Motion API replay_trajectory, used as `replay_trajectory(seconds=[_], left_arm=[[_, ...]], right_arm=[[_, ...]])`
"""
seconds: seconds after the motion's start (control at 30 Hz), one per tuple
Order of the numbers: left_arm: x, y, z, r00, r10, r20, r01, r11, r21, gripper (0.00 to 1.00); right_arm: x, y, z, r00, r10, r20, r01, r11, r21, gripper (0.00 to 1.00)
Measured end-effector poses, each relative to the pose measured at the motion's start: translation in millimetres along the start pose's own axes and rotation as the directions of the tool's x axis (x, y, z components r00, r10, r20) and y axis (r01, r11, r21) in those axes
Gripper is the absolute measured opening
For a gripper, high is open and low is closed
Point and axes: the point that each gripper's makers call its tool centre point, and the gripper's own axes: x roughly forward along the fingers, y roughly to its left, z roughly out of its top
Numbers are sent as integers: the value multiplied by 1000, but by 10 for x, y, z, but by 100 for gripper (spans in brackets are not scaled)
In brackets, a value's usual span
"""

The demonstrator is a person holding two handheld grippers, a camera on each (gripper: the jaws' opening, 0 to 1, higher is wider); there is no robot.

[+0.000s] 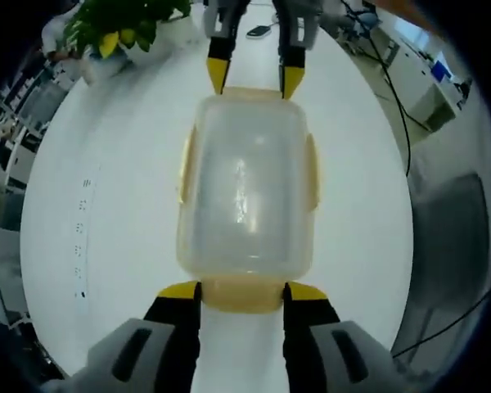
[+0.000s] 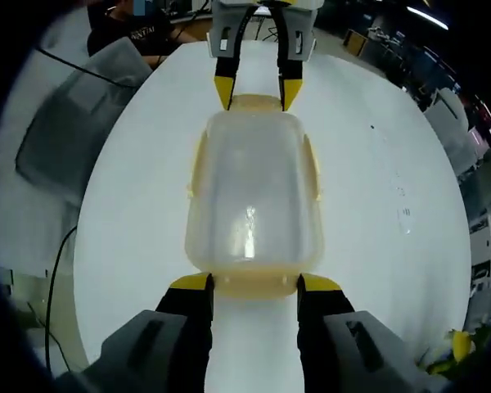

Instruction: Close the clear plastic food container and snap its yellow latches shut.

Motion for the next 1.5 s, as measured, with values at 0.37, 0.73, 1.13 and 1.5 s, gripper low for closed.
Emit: replay_trajectory(seconds=[0.37, 0.73, 1.13, 1.5], left_arm=[[6, 45, -199, 997, 39, -65, -37, 998, 42, 23], [167, 54, -36, 999, 46, 21, -48, 997, 68, 39], [62, 42, 37, 998, 39, 50, -44, 994, 98, 34], [63, 47, 92, 998, 44, 53, -50, 991, 125, 34]], right_arm=[[56, -46, -126, 1000, -2, 4, 2, 1000, 30, 37], [65, -30, -115, 999, 18, 28, -20, 998, 53, 37], [53, 4, -75, 998, 21, 58, -25, 997, 69, 37], [-20, -14, -112, 998, 8, 70, -13, 998, 68, 36]])
